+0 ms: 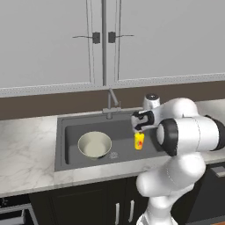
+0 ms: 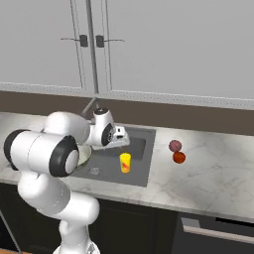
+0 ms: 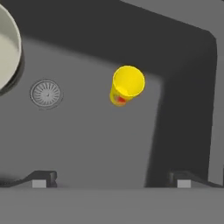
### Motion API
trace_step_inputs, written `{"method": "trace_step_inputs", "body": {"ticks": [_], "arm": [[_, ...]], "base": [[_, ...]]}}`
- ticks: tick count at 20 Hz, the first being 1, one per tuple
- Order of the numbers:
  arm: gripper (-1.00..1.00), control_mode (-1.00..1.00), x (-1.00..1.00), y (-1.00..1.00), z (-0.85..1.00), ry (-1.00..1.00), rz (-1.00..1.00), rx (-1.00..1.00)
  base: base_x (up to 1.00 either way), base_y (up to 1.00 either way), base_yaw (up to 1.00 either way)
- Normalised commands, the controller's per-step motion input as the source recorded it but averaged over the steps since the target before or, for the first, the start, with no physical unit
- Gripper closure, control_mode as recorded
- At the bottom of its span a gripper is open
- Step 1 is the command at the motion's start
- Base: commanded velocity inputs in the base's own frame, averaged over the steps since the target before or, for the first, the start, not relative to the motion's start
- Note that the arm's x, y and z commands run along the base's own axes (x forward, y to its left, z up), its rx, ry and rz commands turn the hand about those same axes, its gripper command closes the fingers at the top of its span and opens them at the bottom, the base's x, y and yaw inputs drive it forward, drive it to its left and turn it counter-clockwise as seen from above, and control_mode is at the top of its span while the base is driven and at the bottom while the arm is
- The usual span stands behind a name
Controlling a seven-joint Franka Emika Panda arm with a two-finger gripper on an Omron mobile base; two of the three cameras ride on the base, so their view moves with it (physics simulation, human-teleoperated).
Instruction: Remove the tomato and onion from the sink. Then move the bowl and cup from the counter to the sink for washing.
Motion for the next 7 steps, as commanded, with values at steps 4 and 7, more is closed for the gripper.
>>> {"method": "trace_step_inputs", "body": {"ticks": [4,7], "arm": [[-1.0,-1.0,-0.26,0.02,0.35,0.0,-0.16,0.09],[-1.0,-1.0,-0.26,0.04,0.31,0.0,-0.12,0.08]], "base": [[0.0,0.0,0.0],[0.0,0.0,0.0]]}}
